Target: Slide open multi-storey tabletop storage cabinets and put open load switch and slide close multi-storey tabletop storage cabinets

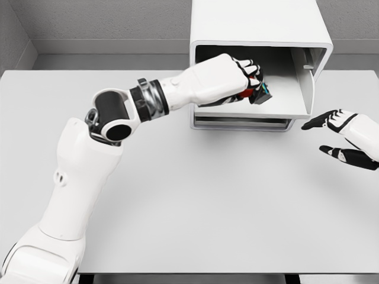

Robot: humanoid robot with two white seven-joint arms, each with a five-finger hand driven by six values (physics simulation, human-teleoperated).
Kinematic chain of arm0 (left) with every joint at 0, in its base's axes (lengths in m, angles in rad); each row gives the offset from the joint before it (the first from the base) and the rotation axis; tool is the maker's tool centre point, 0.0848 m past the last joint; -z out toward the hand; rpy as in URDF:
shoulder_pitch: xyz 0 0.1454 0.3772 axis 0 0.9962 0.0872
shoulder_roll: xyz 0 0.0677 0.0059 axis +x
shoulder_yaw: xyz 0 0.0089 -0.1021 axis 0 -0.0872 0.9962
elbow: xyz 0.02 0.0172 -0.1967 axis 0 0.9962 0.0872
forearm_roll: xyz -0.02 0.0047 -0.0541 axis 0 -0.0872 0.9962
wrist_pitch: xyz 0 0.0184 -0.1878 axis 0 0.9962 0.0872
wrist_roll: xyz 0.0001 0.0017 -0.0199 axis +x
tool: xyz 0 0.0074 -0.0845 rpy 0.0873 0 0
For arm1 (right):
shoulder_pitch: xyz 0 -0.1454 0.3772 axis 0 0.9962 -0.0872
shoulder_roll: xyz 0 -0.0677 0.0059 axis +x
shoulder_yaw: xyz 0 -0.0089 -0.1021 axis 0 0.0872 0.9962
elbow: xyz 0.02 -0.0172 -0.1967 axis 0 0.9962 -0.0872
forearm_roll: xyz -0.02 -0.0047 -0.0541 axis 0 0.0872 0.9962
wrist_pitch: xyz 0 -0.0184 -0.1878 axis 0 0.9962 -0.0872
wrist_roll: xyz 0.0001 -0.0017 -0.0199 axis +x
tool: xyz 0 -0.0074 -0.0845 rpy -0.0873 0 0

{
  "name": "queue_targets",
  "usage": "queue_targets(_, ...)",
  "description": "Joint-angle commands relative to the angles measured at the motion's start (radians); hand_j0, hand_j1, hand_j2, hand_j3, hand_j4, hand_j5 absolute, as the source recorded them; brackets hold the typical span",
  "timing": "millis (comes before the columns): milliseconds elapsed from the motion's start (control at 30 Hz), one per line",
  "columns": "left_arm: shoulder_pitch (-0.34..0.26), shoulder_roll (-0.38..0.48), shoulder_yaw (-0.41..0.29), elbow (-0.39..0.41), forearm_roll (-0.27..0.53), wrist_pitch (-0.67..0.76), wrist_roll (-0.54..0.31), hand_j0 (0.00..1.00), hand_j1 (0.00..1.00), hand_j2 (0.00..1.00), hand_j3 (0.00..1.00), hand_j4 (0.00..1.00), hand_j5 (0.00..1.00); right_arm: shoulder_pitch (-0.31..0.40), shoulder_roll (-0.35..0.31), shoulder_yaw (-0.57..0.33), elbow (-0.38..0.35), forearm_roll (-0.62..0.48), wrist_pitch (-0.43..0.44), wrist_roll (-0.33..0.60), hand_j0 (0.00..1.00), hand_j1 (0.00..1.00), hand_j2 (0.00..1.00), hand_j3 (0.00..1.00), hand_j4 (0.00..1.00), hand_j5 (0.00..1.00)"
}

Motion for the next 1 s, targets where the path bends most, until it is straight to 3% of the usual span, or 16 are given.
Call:
queue_targets(0, 0.000, 0.000, -0.005, 0.001, -0.008, 0.002, 0.001, 0.25, 0.25, 0.25, 0.25, 0.25, 0.25, 0.000, 0.006, 0.002, 0.000, -0.007, 0.002, 0.000, 0.72, 0.72, 0.72, 0.72, 0.72, 0.72)
queue_targets(267, -0.031, 0.000, -0.068, 0.007, -0.069, 0.002, 0.001, 0.25, 0.25, 0.25, 0.25, 0.25, 0.25, 0.000, 0.006, 0.002, -0.002, -0.009, 0.002, 0.002, 0.73, 0.73, 0.73, 0.73, 0.73, 0.73)
queue_targets(600, -0.069, 0.000, -0.063, 0.035, -0.113, 0.002, 0.001, 0.25, 0.25, 0.25, 0.25, 0.25, 0.25, 0.005, 0.006, 0.002, -0.002, -0.009, 0.002, 0.000, 0.73, 0.73, 0.73, 0.73, 0.73, 0.73)
queue_targets(967, -0.072, 0.000, -0.062, 0.075, -0.130, 0.002, 0.001, 0.26, 0.26, 0.26, 0.26, 0.26, 0.26, 0.008, 0.007, 0.002, 0.000, -0.009, 0.002, -0.001, 0.73, 0.73, 0.73, 0.73, 0.73, 0.73)
